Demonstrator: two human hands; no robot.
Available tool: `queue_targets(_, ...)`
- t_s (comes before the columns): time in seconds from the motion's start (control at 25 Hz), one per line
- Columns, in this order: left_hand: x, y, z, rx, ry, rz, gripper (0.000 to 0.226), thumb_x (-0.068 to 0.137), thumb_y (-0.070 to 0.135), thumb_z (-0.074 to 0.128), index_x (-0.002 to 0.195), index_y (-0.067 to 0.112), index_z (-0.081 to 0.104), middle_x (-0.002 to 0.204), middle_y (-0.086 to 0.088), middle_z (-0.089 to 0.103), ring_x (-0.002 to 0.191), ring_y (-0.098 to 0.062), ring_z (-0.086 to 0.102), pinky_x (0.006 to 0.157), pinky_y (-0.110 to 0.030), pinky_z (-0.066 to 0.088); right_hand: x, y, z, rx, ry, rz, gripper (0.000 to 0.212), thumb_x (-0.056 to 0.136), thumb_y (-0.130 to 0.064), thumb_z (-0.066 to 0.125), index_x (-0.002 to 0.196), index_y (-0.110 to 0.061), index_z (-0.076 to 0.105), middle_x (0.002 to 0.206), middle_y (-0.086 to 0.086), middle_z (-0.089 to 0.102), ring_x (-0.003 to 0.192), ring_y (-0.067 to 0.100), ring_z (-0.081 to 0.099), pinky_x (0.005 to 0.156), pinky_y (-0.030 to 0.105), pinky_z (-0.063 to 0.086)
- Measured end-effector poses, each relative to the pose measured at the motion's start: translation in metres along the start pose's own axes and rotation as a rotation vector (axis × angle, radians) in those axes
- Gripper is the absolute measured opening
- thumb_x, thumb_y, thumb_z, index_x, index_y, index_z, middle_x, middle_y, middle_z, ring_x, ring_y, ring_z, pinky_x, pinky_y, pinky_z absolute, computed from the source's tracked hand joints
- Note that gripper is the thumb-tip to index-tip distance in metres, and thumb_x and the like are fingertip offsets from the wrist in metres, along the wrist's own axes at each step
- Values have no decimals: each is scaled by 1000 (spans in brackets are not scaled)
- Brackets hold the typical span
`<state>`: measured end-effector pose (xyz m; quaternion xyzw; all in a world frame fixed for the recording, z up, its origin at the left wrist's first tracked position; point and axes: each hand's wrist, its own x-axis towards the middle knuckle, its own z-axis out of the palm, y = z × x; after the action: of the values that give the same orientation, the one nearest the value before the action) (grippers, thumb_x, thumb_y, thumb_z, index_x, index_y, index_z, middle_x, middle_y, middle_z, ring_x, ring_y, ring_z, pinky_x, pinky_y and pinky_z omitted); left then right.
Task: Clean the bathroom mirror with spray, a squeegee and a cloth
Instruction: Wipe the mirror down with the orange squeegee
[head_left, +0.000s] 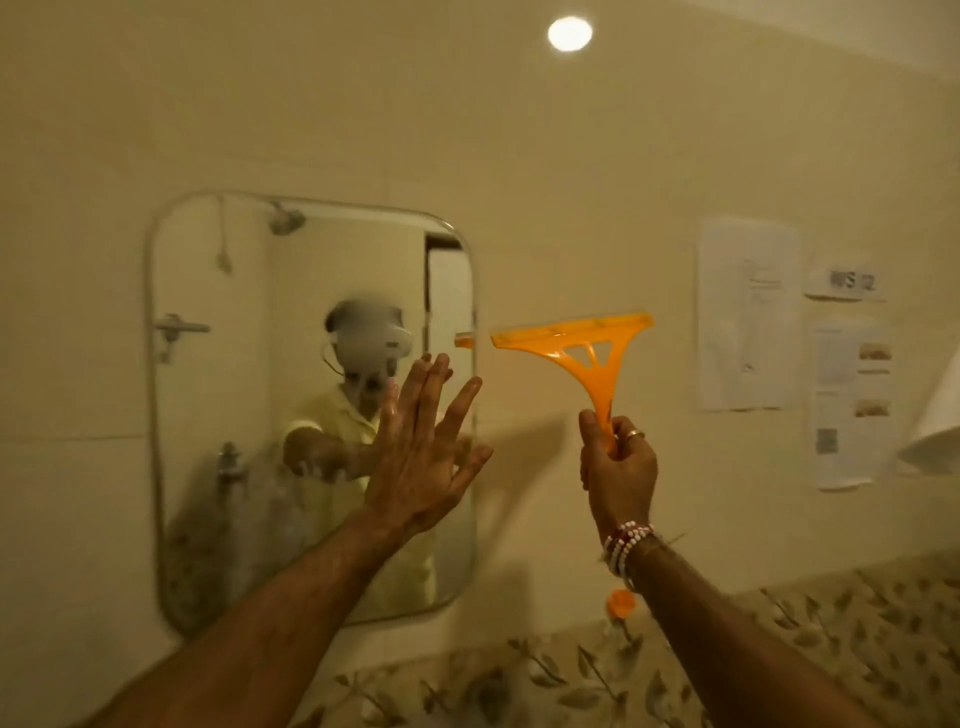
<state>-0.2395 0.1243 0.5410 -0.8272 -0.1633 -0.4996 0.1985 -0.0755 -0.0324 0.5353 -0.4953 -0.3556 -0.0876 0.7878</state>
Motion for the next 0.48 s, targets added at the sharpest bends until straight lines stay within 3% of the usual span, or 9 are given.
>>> queue_targets(0.08, -6, -39, -26, 56, 5, -21, 73, 103, 63, 28, 165, 31, 7, 175, -8, -4, 161, -30, -1, 124, -68, 5, 0, -22, 43, 10, -32, -51, 49, 85, -56, 64, 74, -10, 55, 64, 13, 48, 58, 27, 43, 56, 51, 46)
queue_targets(0.16, -11, -73, -50, 121, 7, -34, 73, 104, 64, 25, 166, 29, 9, 175, -8, -5, 162, -28, -2, 125, -66, 4, 1, -44, 83, -27, -58, -143, 43, 88, -58, 61, 76, -16, 60, 63, 7, 53, 57, 21, 47, 58, 48, 48)
queue_targets(0.24, -17, -106, -78, 174, 18, -51, 74, 104, 64, 27, 166, 27, 12, 175, -9, -4, 162, -28, -2, 126, -64, 0, 2, -65, 123, -92, -85, -257, 48, 86, -68, 52, 78, -23, 63, 62, -3, 58, 55, 10, 51, 54, 38, 47)
queue_targets(0.36, -27, -149, -119, 297, 16, -88, 73, 104, 63, 21, 166, 24, 12, 174, -12, 0, 161, -30, 2, 128, -55, -9, 3, -93, 180, -231, -112, -404, 76, 79, -86, 34, 95, -21, 70, 63, -13, 58, 52, 2, 52, 53, 19, 38)
queue_targets(0.4, -33, -160, -129, 332, 10, -100, 73, 104, 64, 18, 166, 24, 15, 174, -12, 1, 161, -29, 2, 128, -54, -10, 2, -101, 195, -307, -126, -466, 82, 80, -87, 30, 101, -20, 71, 63, -13, 58, 51, 1, 50, 51, 16, 35)
queue_targets(0.48, -47, -181, -144, 362, 0, -118, 73, 104, 64, 15, 164, 24, 20, 174, -11, 2, 162, -27, 3, 128, -58, -4, 0, -115, 222, -461, -144, -599, 73, 86, -80, 37, 109, -19, 71, 66, -7, 66, 50, 5, 50, 49, 14, 34)
